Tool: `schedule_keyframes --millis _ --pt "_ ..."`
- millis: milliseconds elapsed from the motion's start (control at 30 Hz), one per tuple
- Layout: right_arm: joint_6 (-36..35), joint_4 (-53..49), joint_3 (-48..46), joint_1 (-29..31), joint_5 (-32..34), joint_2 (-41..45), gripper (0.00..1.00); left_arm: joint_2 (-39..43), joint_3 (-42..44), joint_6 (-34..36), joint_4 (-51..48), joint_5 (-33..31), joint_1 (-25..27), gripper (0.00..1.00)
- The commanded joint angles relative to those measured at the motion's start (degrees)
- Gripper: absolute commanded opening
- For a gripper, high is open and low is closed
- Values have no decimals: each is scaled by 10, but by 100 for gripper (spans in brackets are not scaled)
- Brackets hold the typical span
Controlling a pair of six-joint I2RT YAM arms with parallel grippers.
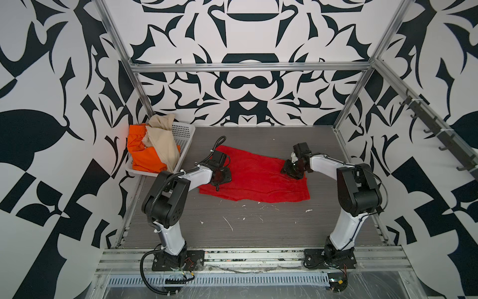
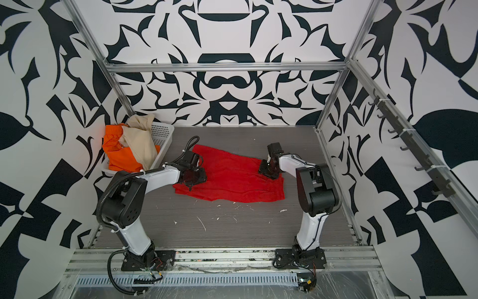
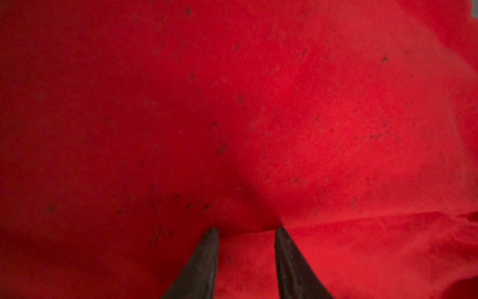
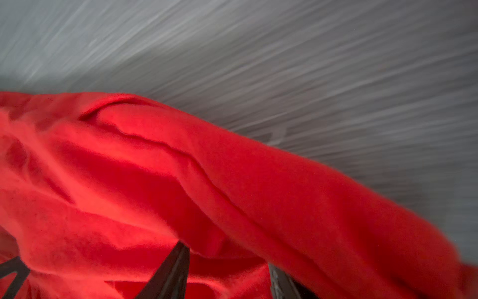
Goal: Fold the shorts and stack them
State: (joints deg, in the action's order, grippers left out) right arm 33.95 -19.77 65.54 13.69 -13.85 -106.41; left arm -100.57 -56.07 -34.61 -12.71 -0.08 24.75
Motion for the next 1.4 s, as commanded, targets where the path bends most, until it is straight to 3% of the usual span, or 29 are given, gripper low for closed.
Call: schedule_keyframes --millis 0,100,233,400,533,600,733,933,1200,1333,1367 --pt "35 8 -13 30 10 5 53 29 49 -9 -65 -39 -14 42" --pt "35 -1 16 47 5 16 53 83 51 -5 -81 -51 -14 46" --pt "31 -20 46 39 -22 75 54 150 22 52 -104 -46 8 53" --pt "2 -65 36 -52 -91 181 55 166 -61 168 -98 -35 97 59" --pt "-13 -77 -40 -160 -170 249 55 106 -143 278 -79 -10 190 65" --pt "-15 -66 -92 -219 -213 275 55 51 -191 327 -72 19 229 74" --pt "-32 -66 -160 -285 -256 294 56 -70 -299 415 -94 39 298 83" --pt "-47 -59 -212 -315 -288 284 56 -208 -414 503 -123 63 354 91" --pt "-56 -58 -225 -315 -279 274 57 -267 -418 520 -90 34 363 94" --pt "-66 -72 -224 -315 -282 260 60 -278 -397 524 -50 8 368 86" --pt "-69 -77 -224 -315 -284 256 62 -276 -385 522 -34 1 368 80"
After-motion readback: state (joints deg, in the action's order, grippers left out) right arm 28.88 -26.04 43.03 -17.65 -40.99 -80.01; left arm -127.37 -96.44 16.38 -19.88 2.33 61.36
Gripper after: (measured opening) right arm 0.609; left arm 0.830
